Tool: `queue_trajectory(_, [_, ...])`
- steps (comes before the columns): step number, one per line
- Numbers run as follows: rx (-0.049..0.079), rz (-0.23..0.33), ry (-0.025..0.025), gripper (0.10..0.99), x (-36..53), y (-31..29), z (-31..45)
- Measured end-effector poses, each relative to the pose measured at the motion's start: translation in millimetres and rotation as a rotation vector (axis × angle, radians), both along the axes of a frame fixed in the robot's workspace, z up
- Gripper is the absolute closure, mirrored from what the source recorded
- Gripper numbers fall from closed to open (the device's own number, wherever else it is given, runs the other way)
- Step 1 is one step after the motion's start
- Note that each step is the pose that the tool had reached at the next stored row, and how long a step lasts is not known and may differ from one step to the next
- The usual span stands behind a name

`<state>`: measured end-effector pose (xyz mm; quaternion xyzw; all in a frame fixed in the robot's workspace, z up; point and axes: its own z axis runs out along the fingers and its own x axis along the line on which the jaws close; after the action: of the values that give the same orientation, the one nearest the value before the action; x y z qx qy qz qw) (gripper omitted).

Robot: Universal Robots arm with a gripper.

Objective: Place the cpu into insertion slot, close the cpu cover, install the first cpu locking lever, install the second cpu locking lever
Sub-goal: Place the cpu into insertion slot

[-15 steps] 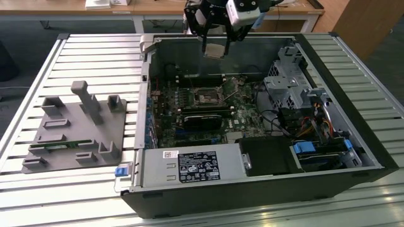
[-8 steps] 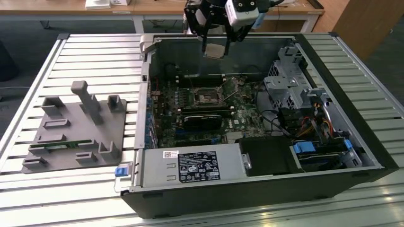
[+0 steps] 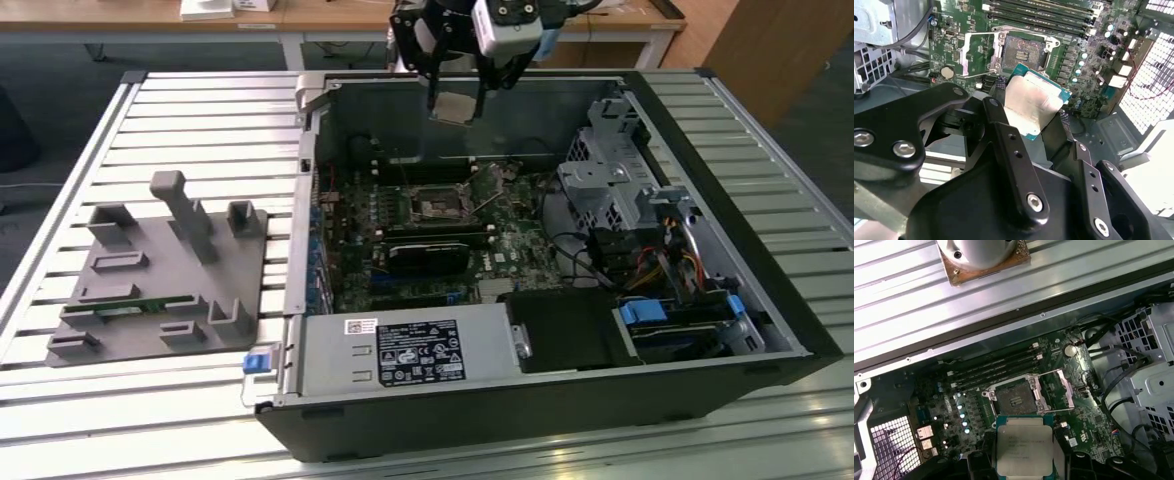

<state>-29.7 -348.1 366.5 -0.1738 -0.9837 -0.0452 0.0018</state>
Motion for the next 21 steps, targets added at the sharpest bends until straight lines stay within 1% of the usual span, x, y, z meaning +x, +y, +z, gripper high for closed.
queue_trajectory(21, [0.0,-0.13,0.0,0.549,0.0,0.0,-1.0])
